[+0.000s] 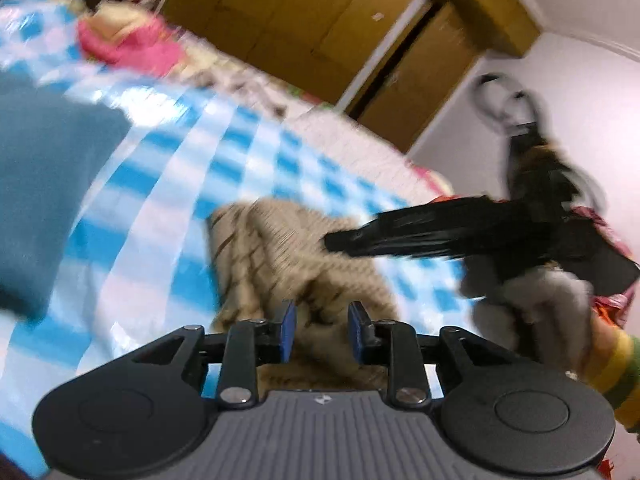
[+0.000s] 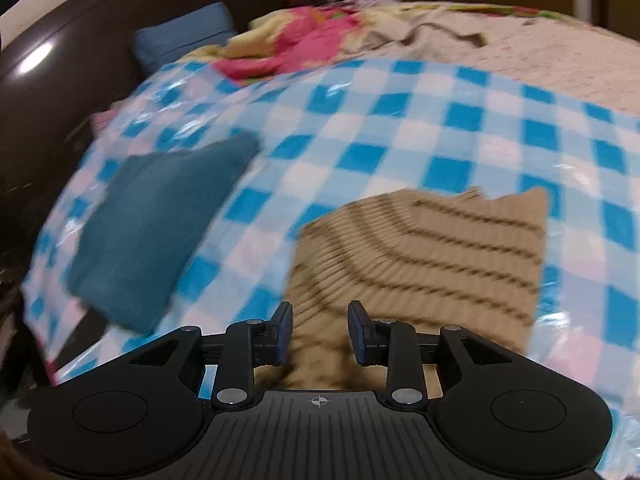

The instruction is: Fold small clothes

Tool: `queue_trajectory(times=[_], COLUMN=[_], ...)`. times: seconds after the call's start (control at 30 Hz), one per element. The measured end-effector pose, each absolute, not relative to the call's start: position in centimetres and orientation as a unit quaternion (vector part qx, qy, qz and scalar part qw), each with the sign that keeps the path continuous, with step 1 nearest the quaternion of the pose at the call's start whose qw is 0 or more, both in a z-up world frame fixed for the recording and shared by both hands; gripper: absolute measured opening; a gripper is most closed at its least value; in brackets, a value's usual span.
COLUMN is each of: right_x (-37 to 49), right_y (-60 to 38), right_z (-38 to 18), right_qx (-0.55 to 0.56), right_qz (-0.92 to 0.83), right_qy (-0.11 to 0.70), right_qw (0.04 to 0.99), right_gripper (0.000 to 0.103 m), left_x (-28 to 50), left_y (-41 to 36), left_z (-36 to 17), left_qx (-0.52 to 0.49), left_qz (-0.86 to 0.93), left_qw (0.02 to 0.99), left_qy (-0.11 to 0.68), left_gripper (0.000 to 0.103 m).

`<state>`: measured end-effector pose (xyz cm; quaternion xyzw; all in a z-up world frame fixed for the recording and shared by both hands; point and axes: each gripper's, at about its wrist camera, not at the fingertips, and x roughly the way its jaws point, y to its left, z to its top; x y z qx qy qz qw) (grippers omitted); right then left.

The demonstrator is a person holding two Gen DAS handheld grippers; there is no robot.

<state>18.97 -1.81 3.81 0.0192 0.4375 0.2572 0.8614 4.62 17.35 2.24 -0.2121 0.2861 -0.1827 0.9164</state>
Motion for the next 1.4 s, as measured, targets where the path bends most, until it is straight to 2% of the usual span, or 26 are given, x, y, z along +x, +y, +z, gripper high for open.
queue_trajectory(times=[0.03, 0.13, 0.27, 0.37, 0.4, 0.43, 0.47, 0.5, 0.57, 0.7, 0.8, 0.93, 1.03, 1.1, 1.13, 1.23, 1.27, 1.33, 1.4], right_x=[19.6, 21.9, 23.8, 24.0, 24.1, 24.2, 24.4, 24.5, 24.7, 23.3, 22.8, 24.0, 24.2, 24.3, 24.4, 23.8, 23.4, 22.5, 21.6], right_y=[-2.0, -2.2, -0.7, 2.0, 2.6, 3.1, 3.3, 3.1, 2.2, 0.7, 1.5, 4.2, 4.7, 4.2, 3.6, 1.7, 0.9, -0.7, -2.5], right_z=[3.8, 3.3, 2.0, 0.9, 0.5, 0.1, -0.3, -0.5, -0.2, 3.0, 4.2, 0.9, -1.5, -1.2, -0.7, 1.1, 1.7, 3.0, 4.2], right_qx=[0.019, 0.029, 0.03, -0.02, -0.037, -0.05, -0.054, -0.052, -0.026, 0.007, 0.009, -0.003, 0.004, 0.031, 0.05, 0.082, 0.092, 0.109, 0.111], right_qz=[0.247, 0.237, 0.252, 0.26, 0.252, 0.241, 0.236, 0.23, 0.229, 0.236, 0.255, 0.254, 0.253, 0.26, 0.266, 0.278, 0.286, 0.298, 0.298], right_qy=[0.438, 0.459, 0.486, 0.488, 0.488, 0.487, 0.488, 0.488, 0.49, 0.456, 0.441, 0.465, 0.466, 0.471, 0.474, 0.456, 0.447, 0.428, 0.405], right_qw=[0.864, 0.856, 0.836, 0.833, 0.835, 0.838, 0.839, 0.84, 0.841, 0.858, 0.861, 0.848, 0.848, 0.842, 0.838, 0.841, 0.843, 0.846, 0.857], right_gripper=[0.033, 0.055, 0.055, 0.057, 0.056, 0.052, 0.037, 0.033, 0.016, 0.015, 0.015, 0.015, 0.02, 0.029, 0.032, 0.032, 0.038, 0.044, 0.044], left_x=[4.9, 6.2, 7.7, 8.2, 8.2, 8.2, 8.2, 8.1, 7.9, 6.9, 7.2, 7.5, 7.6, 7.3, 7.1, 6.4, 6.2, 5.8, 5.7], left_y=[16.8, 14.8, 12.6, 12.2, 12.4, 12.6, 13.0, 13.4, 14.1, 14.9, 15.4, 15.3, 15.1, 15.1, 15.1, 15.2, 15.2, 15.2, 15.1], left_z=[2.7, 2.7, 0.8, -1.0, -1.5, -1.8, -2.2, -2.4, -2.3, -1.4, -2.0, -2.7, -2.7, -2.6, -2.5, -1.8, -1.4, -0.6, 0.4], left_qx=[-0.203, -0.17, -0.138, -0.125, -0.124, -0.125, -0.129, -0.138, -0.16, -0.179, -0.189, -0.191, -0.175, -0.174, -0.171, -0.165, -0.165, -0.158, -0.142], left_qz=[-0.189, -0.201, -0.206, -0.183, -0.173, -0.164, -0.158, -0.154, -0.159, -0.16, -0.144, -0.122, -0.11, -0.112, -0.111, -0.102, -0.099, -0.091, -0.081], left_qw=[0.92, 0.925, 0.918, 0.909, 0.907, 0.905, 0.904, 0.902, 0.902, 0.909, 0.903, 0.894, 0.894, 0.891, 0.891, 0.894, 0.895, 0.901, 0.91], left_qy=[0.277, 0.275, 0.309, 0.352, 0.363, 0.371, 0.377, 0.378, 0.368, 0.342, 0.359, 0.387, 0.398, 0.405, 0.406, 0.405, 0.403, 0.395, 0.381], left_gripper=[0.042, 0.043, 0.042, 0.042, 0.038, 0.034, 0.031, 0.026, 0.024, 0.023, 0.023, 0.023, 0.023, 0.024, 0.024, 0.024, 0.024, 0.024, 0.024])
